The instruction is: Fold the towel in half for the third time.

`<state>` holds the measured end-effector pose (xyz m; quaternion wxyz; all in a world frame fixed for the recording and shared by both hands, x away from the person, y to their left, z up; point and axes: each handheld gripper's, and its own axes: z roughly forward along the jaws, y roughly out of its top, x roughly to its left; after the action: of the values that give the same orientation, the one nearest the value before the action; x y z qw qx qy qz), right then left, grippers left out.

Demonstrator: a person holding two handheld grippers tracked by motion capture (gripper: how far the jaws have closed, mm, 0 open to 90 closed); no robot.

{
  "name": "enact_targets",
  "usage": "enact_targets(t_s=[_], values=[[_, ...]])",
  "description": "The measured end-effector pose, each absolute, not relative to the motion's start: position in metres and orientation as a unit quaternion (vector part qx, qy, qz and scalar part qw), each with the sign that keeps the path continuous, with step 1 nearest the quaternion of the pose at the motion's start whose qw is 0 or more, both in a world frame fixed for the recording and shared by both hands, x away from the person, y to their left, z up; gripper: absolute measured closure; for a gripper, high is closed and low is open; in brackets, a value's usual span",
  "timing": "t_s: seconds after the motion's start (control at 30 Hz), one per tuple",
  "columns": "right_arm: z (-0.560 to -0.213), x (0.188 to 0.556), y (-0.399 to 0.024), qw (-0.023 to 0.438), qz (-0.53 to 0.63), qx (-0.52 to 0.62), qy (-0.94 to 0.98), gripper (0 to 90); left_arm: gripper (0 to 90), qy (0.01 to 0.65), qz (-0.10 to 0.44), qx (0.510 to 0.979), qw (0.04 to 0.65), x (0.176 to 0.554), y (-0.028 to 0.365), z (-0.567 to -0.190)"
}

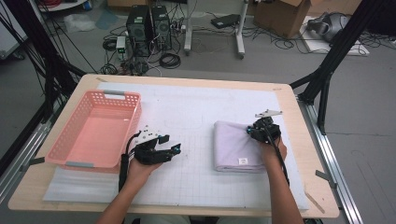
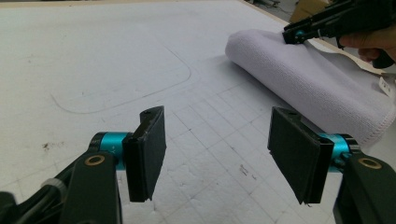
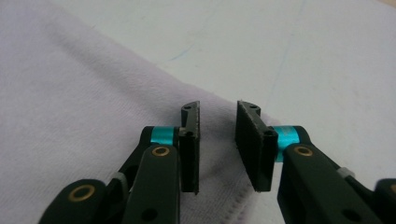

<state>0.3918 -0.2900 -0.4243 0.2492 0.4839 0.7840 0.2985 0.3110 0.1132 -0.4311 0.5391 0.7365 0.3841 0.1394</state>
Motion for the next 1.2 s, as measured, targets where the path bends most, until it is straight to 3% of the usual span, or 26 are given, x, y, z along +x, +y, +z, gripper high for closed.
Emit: enact_targets(t_s=[0.17,0.33,0.57,0.83,1.07,1.2], values=[[-0.408,0.381,-0.294,0.274,0.351,0.476,0.759,65.3,36.2,0.382,0.141,0.736,0.54,0.311,0.113,-0.431],[-0.403,0.358,-0.307,0.251,0.376,0.468,0.759,64.2,35.2,0.383,0.142,0.735,0.542,0.311,0.114,-0.431],[-0.423,0.323,-0.308,0.206,0.372,0.43,0.797,62.2,33.8,0.383,0.144,0.733,0.544,0.311,0.113,-0.431],[-0.43,0.31,-0.322,0.233,0.321,0.44,0.806,63.2,26.0,0.385,0.138,0.728,0.55,0.31,0.112,-0.429],[-0.422,0.29,-0.331,0.215,0.378,0.426,0.793,49.1,25.3,0.383,0.139,0.729,0.55,0.31,0.112,-0.429],[-0.431,0.28,-0.334,0.207,0.347,0.426,0.81,46.6,25.5,0.38,0.137,0.73,0.551,0.31,0.111,-0.429]])
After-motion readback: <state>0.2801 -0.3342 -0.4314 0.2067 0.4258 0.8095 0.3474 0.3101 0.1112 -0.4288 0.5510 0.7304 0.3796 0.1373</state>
